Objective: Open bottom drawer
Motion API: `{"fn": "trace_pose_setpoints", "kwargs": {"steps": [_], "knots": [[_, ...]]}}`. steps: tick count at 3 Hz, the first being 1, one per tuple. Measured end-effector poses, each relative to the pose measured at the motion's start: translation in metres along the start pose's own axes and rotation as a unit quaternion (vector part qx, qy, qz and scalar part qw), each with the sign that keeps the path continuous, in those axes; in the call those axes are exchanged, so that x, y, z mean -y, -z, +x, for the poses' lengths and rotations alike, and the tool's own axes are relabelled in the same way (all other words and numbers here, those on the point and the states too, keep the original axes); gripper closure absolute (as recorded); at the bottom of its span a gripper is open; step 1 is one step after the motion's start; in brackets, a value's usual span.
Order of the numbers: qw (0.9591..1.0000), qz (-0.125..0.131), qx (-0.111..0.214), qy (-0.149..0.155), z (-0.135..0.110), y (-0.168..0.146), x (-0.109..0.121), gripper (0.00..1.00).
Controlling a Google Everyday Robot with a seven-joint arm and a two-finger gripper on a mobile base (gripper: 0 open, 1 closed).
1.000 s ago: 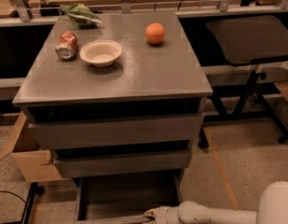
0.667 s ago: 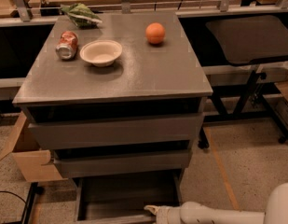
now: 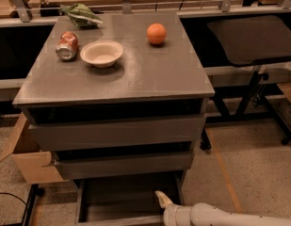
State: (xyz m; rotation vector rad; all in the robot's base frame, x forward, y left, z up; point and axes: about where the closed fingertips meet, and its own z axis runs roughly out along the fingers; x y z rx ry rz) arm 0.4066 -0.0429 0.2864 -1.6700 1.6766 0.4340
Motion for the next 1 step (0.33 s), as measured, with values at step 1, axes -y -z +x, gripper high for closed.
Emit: {"fn": "trace_pose_setpoints", "kwargs": {"steps": [1], "knots": [[0.999,0.039,-0.017,0.011,-0.0179,0.0452,0.0118,0.0]]}}
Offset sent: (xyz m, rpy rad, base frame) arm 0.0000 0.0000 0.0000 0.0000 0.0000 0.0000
